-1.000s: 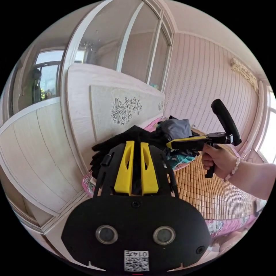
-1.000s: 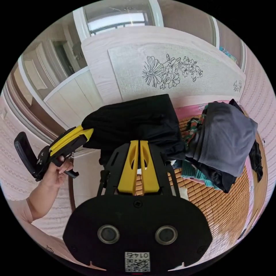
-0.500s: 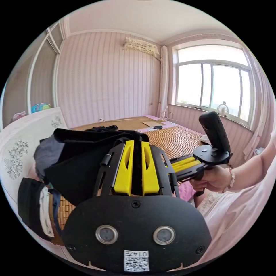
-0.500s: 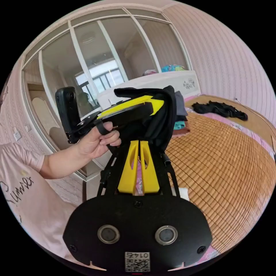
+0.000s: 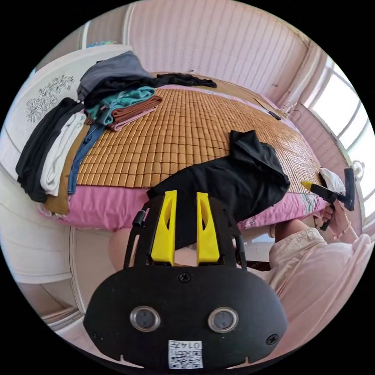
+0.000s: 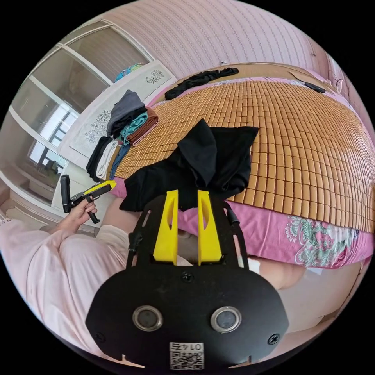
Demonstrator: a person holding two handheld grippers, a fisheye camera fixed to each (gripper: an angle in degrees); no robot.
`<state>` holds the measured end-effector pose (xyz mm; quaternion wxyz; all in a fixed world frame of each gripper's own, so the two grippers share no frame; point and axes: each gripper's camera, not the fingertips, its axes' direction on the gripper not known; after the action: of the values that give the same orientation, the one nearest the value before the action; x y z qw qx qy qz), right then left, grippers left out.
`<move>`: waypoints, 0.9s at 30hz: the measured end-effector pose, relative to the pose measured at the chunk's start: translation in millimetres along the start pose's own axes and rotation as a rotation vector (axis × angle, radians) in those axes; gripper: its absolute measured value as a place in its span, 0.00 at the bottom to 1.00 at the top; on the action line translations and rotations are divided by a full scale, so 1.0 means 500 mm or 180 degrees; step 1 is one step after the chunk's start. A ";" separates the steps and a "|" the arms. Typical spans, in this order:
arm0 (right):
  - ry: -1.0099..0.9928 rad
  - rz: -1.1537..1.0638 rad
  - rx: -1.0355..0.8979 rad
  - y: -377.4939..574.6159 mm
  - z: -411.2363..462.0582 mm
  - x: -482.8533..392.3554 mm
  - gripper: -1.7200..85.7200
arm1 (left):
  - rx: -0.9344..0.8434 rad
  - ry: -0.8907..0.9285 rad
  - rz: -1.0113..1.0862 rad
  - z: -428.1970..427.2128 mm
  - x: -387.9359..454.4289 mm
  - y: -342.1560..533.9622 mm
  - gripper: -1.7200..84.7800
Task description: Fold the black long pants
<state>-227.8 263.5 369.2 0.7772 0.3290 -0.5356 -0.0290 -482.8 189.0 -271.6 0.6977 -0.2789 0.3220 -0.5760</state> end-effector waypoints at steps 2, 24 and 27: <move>0.0128 -0.0150 -0.0096 -0.037 0.010 -0.012 0.17 | -0.0170 -0.0003 -0.0237 0.029 -0.038 -0.014 0.14; 0.0552 0.0516 -0.0127 -0.148 -0.211 0.165 0.04 | -0.0310 0.0000 -0.0083 0.133 -0.019 -0.099 0.02; 0.0727 0.0787 0.0318 -0.122 -0.343 0.225 0.04 | 0.0007 0.0091 -0.0017 0.072 -0.030 -0.114 0.01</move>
<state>-15.1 253.4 391.3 0.8133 0.3001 -0.4810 0.1310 -492.4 194.3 -203.2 0.6918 -0.2707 0.3306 -0.5821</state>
